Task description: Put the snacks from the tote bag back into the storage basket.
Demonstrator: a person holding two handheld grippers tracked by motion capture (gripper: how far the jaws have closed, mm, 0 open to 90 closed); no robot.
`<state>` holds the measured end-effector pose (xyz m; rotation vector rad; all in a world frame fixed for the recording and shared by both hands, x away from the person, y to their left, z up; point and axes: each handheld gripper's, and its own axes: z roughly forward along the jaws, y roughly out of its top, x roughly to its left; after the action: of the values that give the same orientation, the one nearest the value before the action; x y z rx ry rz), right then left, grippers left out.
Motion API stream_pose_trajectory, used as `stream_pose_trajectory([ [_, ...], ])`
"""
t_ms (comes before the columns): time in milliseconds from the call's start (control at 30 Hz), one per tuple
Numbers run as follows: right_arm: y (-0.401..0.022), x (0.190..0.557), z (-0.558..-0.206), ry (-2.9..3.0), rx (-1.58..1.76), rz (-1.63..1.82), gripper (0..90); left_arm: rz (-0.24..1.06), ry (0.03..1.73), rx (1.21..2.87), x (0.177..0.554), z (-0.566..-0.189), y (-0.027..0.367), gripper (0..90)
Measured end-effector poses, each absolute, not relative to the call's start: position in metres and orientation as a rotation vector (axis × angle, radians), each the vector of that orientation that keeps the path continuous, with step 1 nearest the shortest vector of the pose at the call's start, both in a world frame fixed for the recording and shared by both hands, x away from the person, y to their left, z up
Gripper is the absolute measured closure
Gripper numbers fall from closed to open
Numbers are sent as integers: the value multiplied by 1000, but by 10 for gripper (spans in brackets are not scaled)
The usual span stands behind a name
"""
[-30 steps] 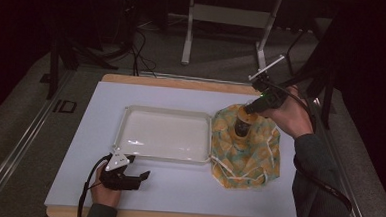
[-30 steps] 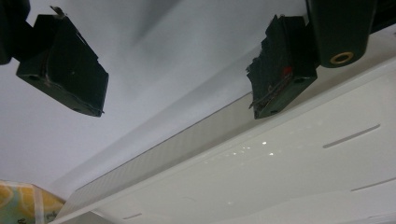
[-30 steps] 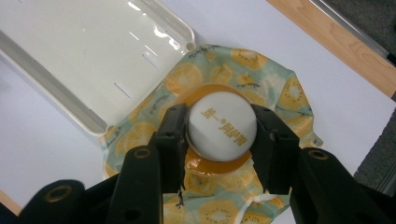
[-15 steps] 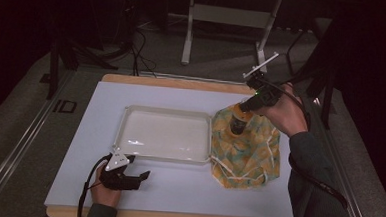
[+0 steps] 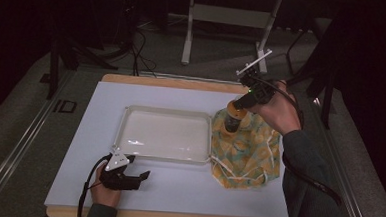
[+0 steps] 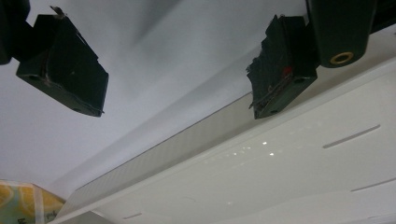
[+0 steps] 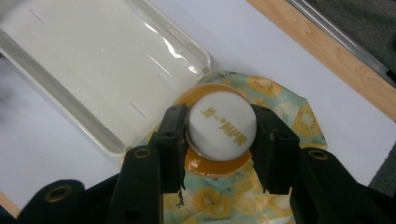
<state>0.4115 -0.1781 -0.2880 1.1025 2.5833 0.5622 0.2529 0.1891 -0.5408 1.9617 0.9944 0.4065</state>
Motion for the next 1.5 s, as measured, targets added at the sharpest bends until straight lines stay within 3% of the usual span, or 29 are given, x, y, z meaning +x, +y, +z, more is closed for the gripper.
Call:
stream_pose_trajectory([
  [1500,-116,396,-298,2648,955,592,588,408,996,1962,253,-541,189,192],
])
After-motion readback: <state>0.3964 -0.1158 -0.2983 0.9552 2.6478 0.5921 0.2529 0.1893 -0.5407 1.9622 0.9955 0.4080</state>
